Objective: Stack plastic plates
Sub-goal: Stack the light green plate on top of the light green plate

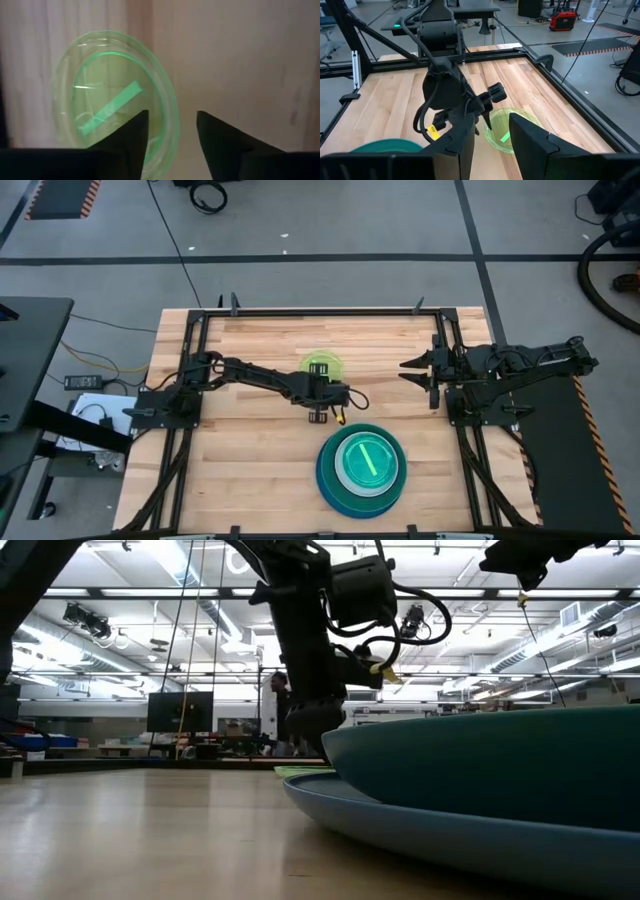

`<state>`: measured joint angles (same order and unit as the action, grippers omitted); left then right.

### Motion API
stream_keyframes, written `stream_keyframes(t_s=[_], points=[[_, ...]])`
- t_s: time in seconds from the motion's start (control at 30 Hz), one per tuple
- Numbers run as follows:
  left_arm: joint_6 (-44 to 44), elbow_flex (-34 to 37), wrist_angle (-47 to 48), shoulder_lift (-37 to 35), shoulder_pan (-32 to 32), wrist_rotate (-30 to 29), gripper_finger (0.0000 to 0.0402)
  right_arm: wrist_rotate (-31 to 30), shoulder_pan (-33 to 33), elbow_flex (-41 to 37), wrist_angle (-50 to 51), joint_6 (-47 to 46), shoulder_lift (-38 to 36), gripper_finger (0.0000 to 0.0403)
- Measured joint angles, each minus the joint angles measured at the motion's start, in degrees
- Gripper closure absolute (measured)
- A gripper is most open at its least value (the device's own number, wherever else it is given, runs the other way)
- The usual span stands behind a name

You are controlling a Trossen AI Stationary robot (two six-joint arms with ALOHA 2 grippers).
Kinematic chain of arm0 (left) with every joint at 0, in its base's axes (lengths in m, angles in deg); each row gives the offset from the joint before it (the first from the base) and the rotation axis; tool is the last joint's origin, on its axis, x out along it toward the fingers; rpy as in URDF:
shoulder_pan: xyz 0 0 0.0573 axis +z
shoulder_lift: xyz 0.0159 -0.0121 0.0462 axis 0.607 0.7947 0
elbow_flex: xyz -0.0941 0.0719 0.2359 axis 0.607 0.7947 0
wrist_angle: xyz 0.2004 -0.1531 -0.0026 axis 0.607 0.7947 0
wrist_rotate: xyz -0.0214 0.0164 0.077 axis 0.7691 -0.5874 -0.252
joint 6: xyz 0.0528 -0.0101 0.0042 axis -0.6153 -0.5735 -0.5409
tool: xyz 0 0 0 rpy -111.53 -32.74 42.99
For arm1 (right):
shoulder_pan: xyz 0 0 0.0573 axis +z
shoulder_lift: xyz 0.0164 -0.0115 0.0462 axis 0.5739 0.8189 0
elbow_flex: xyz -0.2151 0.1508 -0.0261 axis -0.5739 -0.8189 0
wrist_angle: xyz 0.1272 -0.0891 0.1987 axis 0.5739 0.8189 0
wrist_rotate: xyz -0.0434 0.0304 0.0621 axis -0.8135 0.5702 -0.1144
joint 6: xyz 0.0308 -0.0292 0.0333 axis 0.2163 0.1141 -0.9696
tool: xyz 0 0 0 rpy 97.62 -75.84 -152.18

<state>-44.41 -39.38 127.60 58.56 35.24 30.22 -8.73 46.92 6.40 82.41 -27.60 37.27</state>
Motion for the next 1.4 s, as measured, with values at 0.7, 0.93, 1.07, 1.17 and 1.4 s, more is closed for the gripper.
stream_keyframes(t_s=[0.7,0.93,1.07,1.17,1.4], points=[[2.22,-0.11,1.7,2.92,1.17,1.14,0.0327,0.0,0.0,0.01,0.0,-0.02,0.29,0.0271],[2.15,-0.04,2.03,2.97,0.82,0.6,0.0392,0.0,0.0,0.02,0.0,-0.02,0.33,0.0271],[2.16,-0.45,3.19,2.02,-0.41,-0.04,0.0393,0.0,-0.02,0.01,0.02,-0.02,0.31,0.0271],[2.25,-0.65,4.49,-0.1,-1.86,-1.46,0.0394,0.0,-0.02,0.02,0.04,-0.02,0.31,0.0271],[4.1,-0.76,5.92,-4.15,-6.33,-3.76,0.0395,-0.01,-0.02,0.02,0.38,-0.02,0.26,0.0271]])
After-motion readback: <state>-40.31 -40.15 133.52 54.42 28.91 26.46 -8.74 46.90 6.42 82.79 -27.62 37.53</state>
